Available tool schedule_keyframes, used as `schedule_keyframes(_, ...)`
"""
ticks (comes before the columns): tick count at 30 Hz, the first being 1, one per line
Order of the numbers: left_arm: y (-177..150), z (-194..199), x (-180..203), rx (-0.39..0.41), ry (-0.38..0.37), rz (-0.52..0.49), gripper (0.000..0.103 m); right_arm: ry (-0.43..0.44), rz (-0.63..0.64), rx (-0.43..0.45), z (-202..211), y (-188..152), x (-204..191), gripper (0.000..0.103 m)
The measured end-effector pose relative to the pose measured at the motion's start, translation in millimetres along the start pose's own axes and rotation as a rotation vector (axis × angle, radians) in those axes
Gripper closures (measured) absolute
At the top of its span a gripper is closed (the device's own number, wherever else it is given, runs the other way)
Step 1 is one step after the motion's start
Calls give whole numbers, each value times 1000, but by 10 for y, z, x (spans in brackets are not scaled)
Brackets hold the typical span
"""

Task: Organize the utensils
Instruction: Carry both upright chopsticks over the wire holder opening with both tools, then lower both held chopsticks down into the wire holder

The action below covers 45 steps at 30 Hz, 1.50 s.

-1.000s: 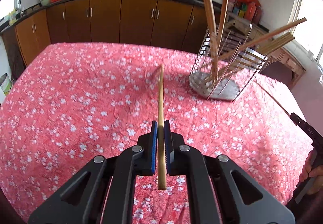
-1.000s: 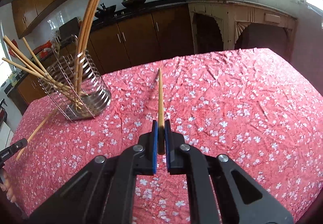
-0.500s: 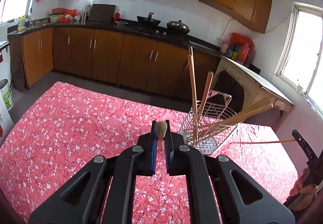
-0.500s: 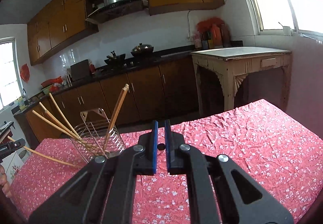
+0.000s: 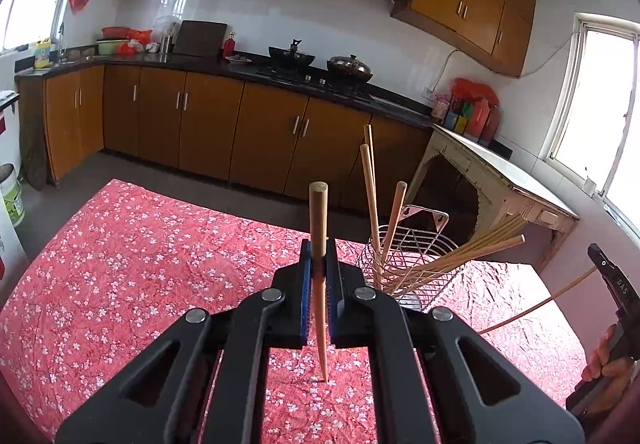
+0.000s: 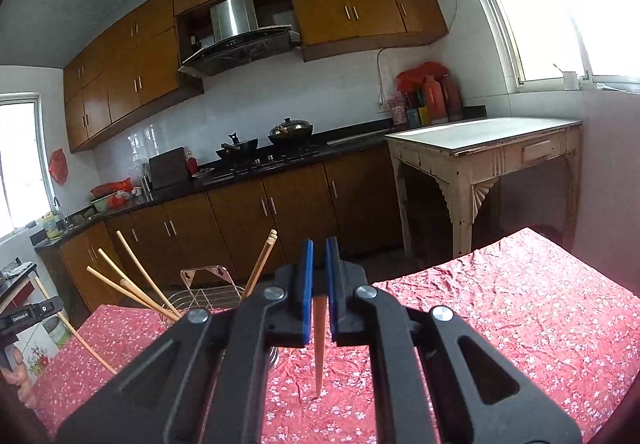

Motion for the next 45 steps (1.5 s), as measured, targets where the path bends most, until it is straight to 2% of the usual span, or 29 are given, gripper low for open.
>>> schedule_keyframes(18, 41, -90, 51, 5, -8, 8, 96, 3, -39, -19, -224, -156, 20, 96)
schedule_keyframes(21, 83, -70, 92, -2, -14, 5, 97, 7, -38, -7, -126, -13, -21, 96)
schedule_keyframes(26, 297, 100, 136, 37, -13, -15, 97, 27, -22, 51, 190, 448, -124, 96)
schedule_keyframes(33, 847, 453, 398, 133, -27, -47, 97, 99, -47, 115, 524, 1140, -354, 96)
schedule_keyframes(38, 1193, 498, 643, 190, -36, -43, 97, 147, -37, 111, 323, 1307, -689, 96)
schedule_keyframes(45, 1457, 233, 927, 261, -15, -42, 97, 191, -42, 86, -175, 1249, -1021, 96)
Point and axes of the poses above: each gripper's, at about its wrist camera, not at the fingertips, and z roughly against the way its jaws point, x to its right, y to its top, the point moved 10 cm from there along -z, roughly the way its jaws point, and after that the axes turned 2 degrees about -y, right-handed, at the moved point
